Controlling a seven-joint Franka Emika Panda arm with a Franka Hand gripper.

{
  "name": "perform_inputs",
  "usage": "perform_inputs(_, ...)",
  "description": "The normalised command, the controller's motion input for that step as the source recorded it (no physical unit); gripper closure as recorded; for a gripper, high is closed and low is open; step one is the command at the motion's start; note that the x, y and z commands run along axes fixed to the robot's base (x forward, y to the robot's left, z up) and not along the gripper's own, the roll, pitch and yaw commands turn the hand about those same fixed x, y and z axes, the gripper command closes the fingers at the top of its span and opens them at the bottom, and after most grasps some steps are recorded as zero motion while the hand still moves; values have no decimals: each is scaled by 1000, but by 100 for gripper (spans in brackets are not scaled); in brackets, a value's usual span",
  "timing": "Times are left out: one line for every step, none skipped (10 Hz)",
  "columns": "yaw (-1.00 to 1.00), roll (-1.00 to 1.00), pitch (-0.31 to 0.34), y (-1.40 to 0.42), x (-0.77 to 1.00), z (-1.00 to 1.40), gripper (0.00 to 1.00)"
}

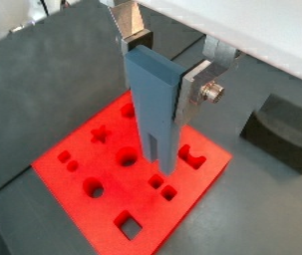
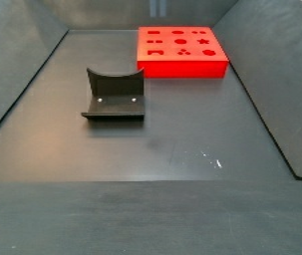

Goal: Insert the double-square object.

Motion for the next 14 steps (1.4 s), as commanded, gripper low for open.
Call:
perform_inputs(-11,141,0,-37,111,-277,100)
perform_inputs(0,194,0,-23,191,-240,100)
perform_inputs(0,136,0,-6,189,-180,100)
perform_inputs(0,144,7,-31,251,-183,100)
perform_inputs(0,90,0,-109,446,-334,100)
perform_inputs(26,69,10,-154,426,-277,100)
perform_inputs(0,51,13,-149,311,-146,100)
perform_inputs(0,11,0,-6,40,0,100)
perform_inputs(0,0,0,0,0,-23,100)
perform_inputs(0,23,0,0,-9,-114,100)
perform_inputs(0,43,-33,0,-46,-197,100)
perform_inputs(0,44,-59,0,-74,-240,100)
perform_inputs(0,63,-34,0,-66,-189,100)
perform_inputs(0,36,-34,-11,-43,-174,100)
